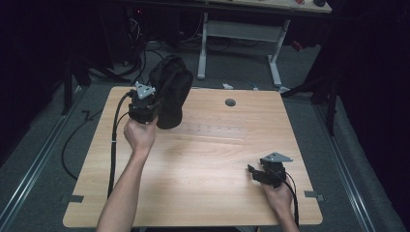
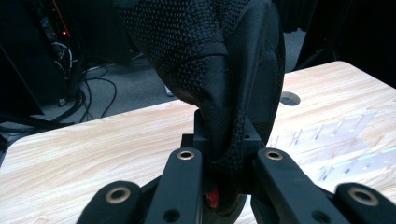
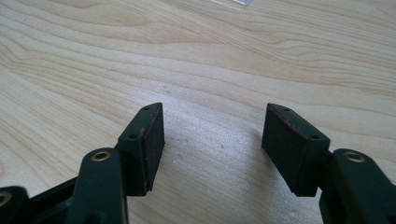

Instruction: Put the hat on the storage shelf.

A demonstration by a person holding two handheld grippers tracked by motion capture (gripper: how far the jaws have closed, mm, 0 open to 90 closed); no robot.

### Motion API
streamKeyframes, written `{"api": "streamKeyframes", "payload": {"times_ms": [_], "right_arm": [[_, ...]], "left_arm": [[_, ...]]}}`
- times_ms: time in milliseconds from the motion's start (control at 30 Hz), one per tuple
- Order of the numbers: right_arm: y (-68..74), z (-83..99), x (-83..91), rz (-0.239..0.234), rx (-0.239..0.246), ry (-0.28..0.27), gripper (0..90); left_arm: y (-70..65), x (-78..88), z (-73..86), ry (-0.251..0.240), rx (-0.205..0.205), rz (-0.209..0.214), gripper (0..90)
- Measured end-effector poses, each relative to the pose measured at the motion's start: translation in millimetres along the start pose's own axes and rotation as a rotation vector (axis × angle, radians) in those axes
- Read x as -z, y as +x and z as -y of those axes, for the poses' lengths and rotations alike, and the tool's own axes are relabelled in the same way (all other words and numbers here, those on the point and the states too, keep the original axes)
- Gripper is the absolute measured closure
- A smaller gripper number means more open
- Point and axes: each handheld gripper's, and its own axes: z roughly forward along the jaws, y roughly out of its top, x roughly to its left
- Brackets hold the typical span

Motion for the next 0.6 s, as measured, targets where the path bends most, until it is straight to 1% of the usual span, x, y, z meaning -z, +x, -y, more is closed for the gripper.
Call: {"api": "streamKeyframes", "payload": {"times_ms": [100,367,467,500,567,600], "right_arm": [[0.1,0.0,0.0,0.0,0.0,0.0,39.2],[0.3,0.1,0.1,0.0,-0.002,0.001,39.0],[0.4,0.1,0.1,0.0,-0.004,0.001,39.0],[0.3,0.1,0.1,0.0,-0.003,0.0,39.0],[0.4,0.1,0.1,0.0,-0.003,0.001,39.0],[0.3,0.1,0.1,0.0,-0.002,0.001,39.0]], "left_arm": [[0.2,-2.9,3.4,0.01,0.001,-0.013,84.2],[0.7,-6.9,11.2,0.014,0.006,-0.008,83.7],[5.5,-8.2,16.4,0.024,0.03,-0.004,83.1],[5.5,-8.2,16.4,0.024,0.03,-0.004,82.8],[8.4,-8.5,20.1,0.041,0.025,-0.002,82.5],[10.9,-8.0,21.6,0.039,0.04,0.002,81.1]]}}
